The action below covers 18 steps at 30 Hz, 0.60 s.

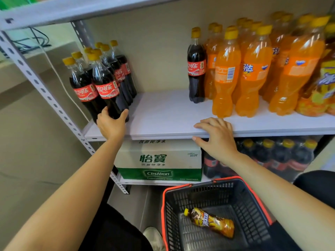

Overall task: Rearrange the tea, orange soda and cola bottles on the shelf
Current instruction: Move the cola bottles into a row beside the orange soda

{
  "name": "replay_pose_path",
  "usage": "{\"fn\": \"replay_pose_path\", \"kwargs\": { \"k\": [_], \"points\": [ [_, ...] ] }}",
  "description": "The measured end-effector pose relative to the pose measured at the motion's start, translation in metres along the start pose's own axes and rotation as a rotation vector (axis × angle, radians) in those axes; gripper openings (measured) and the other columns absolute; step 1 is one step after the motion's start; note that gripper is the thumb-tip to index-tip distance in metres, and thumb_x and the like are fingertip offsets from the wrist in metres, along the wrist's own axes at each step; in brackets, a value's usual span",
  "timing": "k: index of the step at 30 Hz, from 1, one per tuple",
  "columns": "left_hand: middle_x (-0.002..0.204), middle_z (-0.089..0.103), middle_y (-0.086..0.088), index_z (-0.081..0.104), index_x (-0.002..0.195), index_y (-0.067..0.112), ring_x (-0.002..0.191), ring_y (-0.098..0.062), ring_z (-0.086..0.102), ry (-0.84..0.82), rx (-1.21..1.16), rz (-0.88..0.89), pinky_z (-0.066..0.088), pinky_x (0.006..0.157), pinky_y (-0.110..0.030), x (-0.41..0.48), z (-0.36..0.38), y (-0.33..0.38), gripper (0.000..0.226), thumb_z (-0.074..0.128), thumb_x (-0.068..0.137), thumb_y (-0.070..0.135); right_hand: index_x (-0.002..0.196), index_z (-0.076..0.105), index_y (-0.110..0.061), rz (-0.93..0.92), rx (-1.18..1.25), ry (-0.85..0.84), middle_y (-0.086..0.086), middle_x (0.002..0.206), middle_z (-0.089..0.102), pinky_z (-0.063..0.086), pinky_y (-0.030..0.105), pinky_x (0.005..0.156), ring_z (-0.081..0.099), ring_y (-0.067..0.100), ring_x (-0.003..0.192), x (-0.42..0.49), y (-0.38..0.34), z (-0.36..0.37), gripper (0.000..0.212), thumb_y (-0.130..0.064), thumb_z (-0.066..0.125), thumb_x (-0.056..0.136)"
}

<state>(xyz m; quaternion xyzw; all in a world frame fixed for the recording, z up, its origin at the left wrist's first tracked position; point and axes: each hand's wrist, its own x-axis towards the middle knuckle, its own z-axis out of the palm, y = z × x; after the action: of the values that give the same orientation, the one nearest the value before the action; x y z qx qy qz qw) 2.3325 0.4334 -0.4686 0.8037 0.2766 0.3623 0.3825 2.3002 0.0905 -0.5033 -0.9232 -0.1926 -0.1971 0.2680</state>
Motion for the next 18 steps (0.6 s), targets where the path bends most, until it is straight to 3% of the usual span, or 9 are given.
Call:
{"fn": "replay_pose_path", "kwargs": {
  "k": [4,7,11,13,16,18],
  "points": [
    [0.133,0.054,-0.004,0.052,0.137,0.012,0.122,-0.025,0.055,-0.069,-0.132,0.021,0.043,0.097,-0.032,-0.011,-0.003,0.005,0.071,0.084,0.081,0.041,0.122,0.07,-0.03,0.046,0.133,-0.053,-0.006,0.126,0.064,0.027,0.032,0.096,0.049,0.019,0.122,0.005,-0.002,-0.01,0.036,-0.041,0.075,0.088],
    [0.129,0.059,-0.006,0.057,0.13,0.012,0.113,-0.023,0.061,-0.205,-0.238,0.076,0.053,0.099,-0.041,-0.035,-0.009,0.018,0.063,0.086,0.08,0.035,0.123,0.068,-0.028,0.12,0.433,-0.072,-0.007,0.124,0.066,0.045,0.034,0.101,0.058,0.013,0.113,0.006,-0.009,-0.028,0.036,-0.029,0.078,0.088],
    [0.118,0.067,-0.006,0.065,0.117,0.015,0.102,-0.026,0.069,-0.443,-0.347,0.137,0.06,0.085,-0.043,-0.08,-0.021,0.045,0.044,0.087,0.081,0.027,0.124,0.064,-0.028,0.152,0.764,-0.119,-0.004,0.119,0.069,0.057,0.034,0.09,0.07,0.009,0.093,0.005,-0.025,-0.054,0.037,-0.022,0.077,0.09],
    [0.114,0.071,-0.007,0.064,0.12,0.012,0.101,-0.028,0.07,-0.563,-0.38,0.14,0.06,0.079,-0.044,-0.108,-0.026,0.057,0.049,0.088,0.079,0.024,0.127,0.062,-0.026,0.174,0.907,-0.173,0.001,0.121,0.069,0.06,0.036,0.084,0.071,0.014,0.094,0.002,-0.035,-0.064,0.04,-0.022,0.076,0.09],
    [0.111,0.071,-0.007,0.063,0.12,0.01,0.094,-0.02,0.069,-0.695,-0.423,0.158,0.058,0.062,-0.032,-0.152,-0.032,0.068,0.059,0.087,0.07,0.031,0.136,0.055,-0.025,0.23,1.063,-0.259,0.002,0.128,0.066,0.061,0.038,0.083,0.071,0.018,0.104,-0.003,-0.041,-0.076,0.059,-0.034,0.076,0.081],
    [0.109,0.071,-0.002,0.064,0.117,0.014,0.091,-0.01,0.069,-0.79,-0.42,0.204,0.056,0.061,-0.022,-0.177,-0.034,0.069,0.055,0.087,0.07,0.032,0.139,0.053,-0.023,0.215,1.075,-0.321,0.001,0.128,0.066,0.062,0.041,0.081,0.071,0.017,0.105,-0.007,-0.04,-0.083,0.068,-0.037,0.079,0.078]
  ]
}}
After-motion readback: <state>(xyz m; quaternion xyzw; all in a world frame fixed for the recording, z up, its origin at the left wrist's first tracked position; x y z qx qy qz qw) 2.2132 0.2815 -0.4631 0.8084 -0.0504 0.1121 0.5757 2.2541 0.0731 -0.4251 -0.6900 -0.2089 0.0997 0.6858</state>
